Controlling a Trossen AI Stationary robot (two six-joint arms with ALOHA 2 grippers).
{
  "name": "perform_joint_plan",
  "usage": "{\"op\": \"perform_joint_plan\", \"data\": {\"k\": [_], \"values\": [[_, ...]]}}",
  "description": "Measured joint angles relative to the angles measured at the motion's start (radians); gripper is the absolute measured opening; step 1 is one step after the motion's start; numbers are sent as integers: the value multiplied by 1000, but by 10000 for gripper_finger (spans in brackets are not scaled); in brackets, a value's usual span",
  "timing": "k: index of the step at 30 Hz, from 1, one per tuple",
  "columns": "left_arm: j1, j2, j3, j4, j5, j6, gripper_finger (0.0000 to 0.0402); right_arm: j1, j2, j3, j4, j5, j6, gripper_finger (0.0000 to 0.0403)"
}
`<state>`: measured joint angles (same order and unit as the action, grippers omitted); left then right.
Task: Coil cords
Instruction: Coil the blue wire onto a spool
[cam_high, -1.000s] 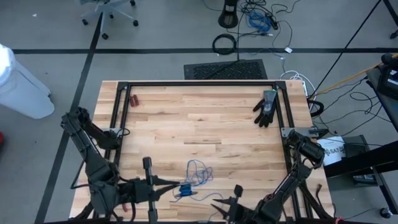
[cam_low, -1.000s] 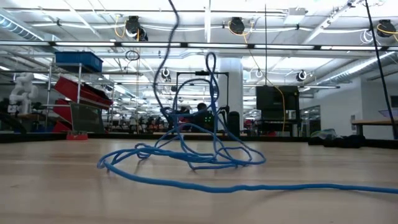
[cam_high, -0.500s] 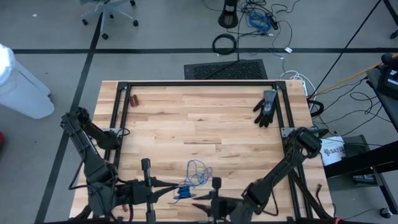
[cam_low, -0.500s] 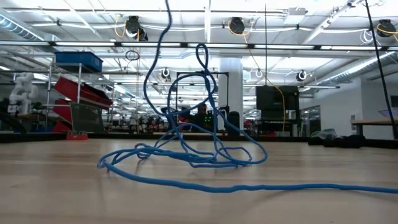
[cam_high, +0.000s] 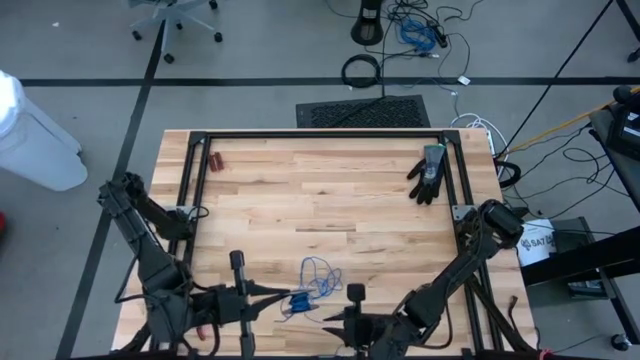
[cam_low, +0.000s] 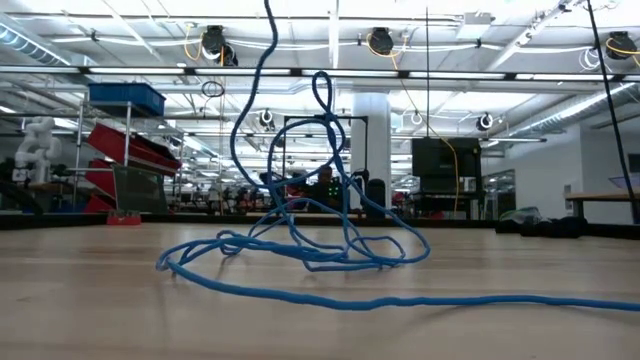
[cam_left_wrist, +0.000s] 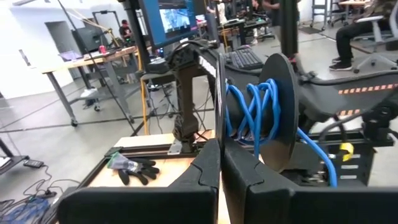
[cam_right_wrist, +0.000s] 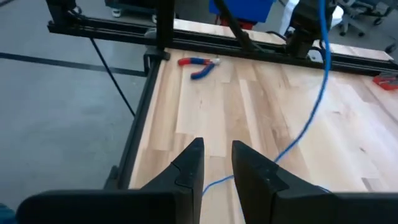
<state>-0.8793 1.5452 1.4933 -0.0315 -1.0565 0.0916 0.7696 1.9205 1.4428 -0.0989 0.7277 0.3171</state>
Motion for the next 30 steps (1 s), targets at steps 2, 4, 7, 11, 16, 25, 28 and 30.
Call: {"op": "perform_joint_plan", "data": {"k": [2, 4, 7, 11, 16, 25, 28, 30], "values": [[5, 0, 0, 0, 0, 0, 6, -2, 0, 0, 22, 1, -23, 71], [11, 0, 0, -3, 1, -3, 6, -11, 0, 0, 38, 2, -66, 71], [11, 0, 0, -5, 1, -6, 6, -30, 0, 0, 49, 2, -103, 71], [10, 0, 0, -8, 1, -8, 6, -50, 0, 0, 49, -6, -128, 71], [10, 12, 0, -29, 9, -38, 6, -66, 0, 0, 49, -34, -165, 71], [-1, 22, 0, -63, 6, -87, 6, -130, 1, 0, 41, -132, -160, 109], [-1, 23, 0, -63, 5, -87, 6, -138, 1, 0, 43, -132, -161, 139], [-1, 23, 0, -63, 5, -87, 6, -147, 2, 0, 43, -131, -148, 153]]}}
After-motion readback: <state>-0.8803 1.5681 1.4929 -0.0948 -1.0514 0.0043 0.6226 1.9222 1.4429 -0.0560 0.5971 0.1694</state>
